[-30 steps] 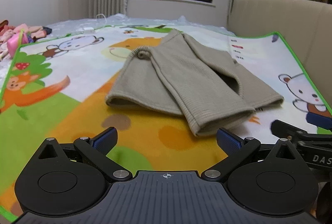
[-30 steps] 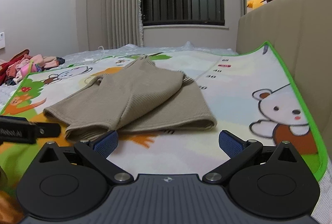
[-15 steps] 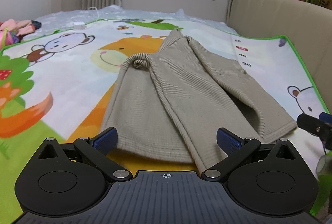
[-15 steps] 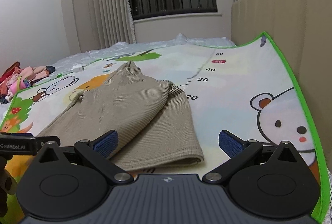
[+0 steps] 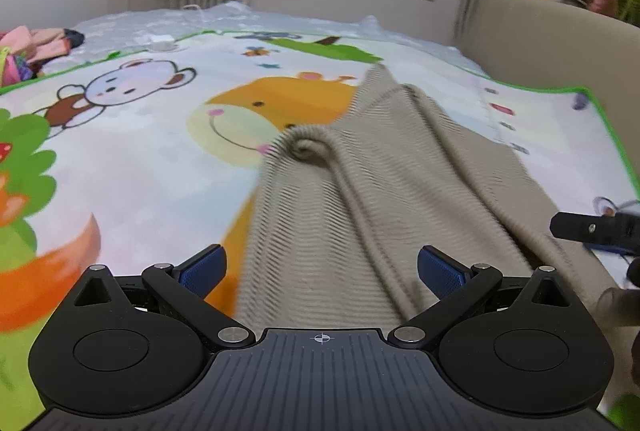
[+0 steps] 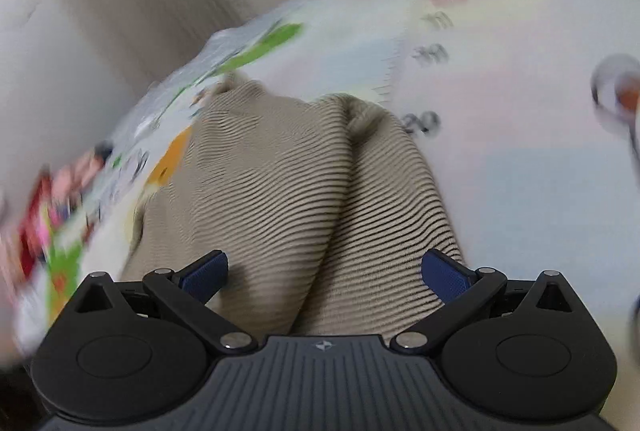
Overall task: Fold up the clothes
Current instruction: 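Grasp the sweater hem with the left gripper while the right gripper grasps the hem too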
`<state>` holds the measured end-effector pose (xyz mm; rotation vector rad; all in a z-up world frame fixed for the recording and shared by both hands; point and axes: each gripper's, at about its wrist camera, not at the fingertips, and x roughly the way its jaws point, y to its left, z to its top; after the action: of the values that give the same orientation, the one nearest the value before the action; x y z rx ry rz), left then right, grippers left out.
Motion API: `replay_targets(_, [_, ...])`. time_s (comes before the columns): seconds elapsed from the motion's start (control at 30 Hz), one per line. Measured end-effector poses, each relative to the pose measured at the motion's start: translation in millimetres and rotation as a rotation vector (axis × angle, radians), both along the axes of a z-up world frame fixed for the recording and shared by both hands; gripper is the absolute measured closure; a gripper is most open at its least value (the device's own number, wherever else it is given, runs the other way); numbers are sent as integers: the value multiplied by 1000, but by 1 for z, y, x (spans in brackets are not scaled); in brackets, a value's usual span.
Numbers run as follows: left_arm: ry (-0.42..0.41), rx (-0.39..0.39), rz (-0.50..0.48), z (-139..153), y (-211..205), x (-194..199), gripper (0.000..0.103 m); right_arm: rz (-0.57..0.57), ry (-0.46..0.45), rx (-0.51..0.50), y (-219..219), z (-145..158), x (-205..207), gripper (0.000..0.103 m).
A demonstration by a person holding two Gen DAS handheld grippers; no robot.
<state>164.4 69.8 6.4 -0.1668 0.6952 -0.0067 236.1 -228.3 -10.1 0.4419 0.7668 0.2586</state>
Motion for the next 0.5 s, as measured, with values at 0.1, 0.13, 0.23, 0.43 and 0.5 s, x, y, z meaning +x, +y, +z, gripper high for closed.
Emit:
replay_targets(0.1, [51,-67,14,-12,15,18,0,2,42,59,-5,-9,10,0])
replay_targets(0.13, [60,-94,15,-18,19,21,0,27,38,41,-4,-10,10,0])
replay_targets(0.23, [36,-77,14,-24,18,21,0,124,9,-42,3,-10,5,0])
replay_targets(0.43, [52,-10,-21,-23,4,19,0,166,-53,-56,9,-8,-20,0])
replay_targets(0.5, [54,-27,-66,-22,1,12,0,199,-67,-33,7,-9,-31,0])
